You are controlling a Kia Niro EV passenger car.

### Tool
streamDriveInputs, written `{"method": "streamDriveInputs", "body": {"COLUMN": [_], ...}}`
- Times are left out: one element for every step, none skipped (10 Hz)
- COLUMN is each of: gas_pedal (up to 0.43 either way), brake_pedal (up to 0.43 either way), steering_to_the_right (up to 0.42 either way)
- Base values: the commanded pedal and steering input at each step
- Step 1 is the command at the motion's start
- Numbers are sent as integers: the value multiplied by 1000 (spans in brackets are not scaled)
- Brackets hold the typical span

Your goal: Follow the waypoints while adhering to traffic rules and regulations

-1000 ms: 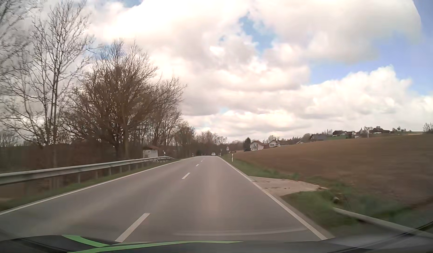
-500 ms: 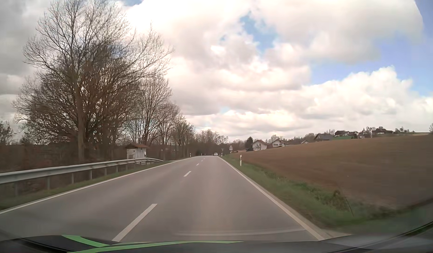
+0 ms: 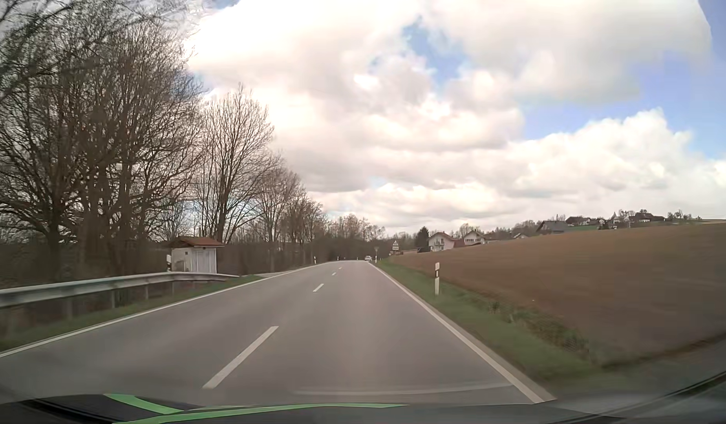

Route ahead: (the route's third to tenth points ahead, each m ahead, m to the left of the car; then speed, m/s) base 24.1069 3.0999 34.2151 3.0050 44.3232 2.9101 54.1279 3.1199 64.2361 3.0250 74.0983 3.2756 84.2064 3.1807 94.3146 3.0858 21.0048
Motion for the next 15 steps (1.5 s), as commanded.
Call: {"method": "streamDriveInputs", "body": {"gas_pedal": [0, 0, 0, 0, 0, 0, 0, 0, 0, 8, 28, 28, 28, 39, 39], "brake_pedal": [0, 0, 0, 0, 0, 0, 0, 0, 0, 0, 0, 0, 0, 0, 0], "steering_to_the_right": [-2, -1, -1, -1, 0, 0, 0, 0, 0, 0, -1, -1, -1, 0, 0]}}
